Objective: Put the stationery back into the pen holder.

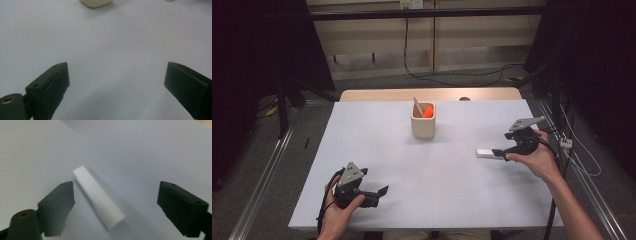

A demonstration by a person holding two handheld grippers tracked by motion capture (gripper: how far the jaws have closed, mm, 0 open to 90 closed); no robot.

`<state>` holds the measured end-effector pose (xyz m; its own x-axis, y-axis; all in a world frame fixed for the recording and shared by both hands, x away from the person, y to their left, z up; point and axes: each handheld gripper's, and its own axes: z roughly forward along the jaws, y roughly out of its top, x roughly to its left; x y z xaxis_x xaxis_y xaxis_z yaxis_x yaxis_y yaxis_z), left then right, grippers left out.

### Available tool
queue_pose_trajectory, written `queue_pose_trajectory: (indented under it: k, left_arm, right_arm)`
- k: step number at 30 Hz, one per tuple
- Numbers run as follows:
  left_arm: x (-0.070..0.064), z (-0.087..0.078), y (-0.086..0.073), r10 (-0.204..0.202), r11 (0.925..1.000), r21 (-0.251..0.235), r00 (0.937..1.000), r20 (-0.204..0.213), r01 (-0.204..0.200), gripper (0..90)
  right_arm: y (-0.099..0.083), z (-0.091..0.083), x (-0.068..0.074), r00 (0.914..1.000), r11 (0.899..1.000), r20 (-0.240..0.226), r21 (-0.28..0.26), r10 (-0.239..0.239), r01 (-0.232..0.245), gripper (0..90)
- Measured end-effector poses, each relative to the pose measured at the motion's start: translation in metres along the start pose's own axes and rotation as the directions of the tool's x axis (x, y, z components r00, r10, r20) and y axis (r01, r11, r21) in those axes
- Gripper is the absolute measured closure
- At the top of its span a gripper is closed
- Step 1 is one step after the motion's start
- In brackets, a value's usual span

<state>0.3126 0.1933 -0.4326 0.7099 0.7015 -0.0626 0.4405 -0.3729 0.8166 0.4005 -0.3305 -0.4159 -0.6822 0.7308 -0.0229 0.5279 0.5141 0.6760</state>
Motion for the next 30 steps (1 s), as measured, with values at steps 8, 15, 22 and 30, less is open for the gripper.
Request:
queue_pose_trajectory:
  k: [8, 15, 22, 30]
  left_arm:
    - [0.002, -0.002, 0.001, 0.0, 0.9999, -0.01, 1.0, -0.002, 0.0, 6.1]
    - [0.004, -0.001, 0.003, -0.017, 0.9997, -0.016, 0.9998, 0.008, 0.018, 6.1]
    - [0.002, 0.002, 0.005, 0.007, 1.0, -0.004, 1.0, 0.004, -0.007, 6.1]
    - [0.003, 0.003, 0.004, 0.004, 1.0, 0.003, 0.9999, 0.011, -0.004, 6.1]
  right_arm:
    - [0.009, 0.008, -0.002, 0.9917, 0.988, -0.081, 0.113, -0.099, 0.108, 28.0]
    - [0.014, 0.012, 0.001, 0.9752, 0.968, -0.124, 0.152, -0.184, 0.201, 36.0]
    - [0.012, 0.018, 0.002, 0.9553, 0.934, -0.162, 0.221, -0.247, 0.279, 44.1]
    - [0.011, 0.024, 0.004, 0.945, 0.906, -0.152, 0.274, -0.289, 0.322, 52.2]
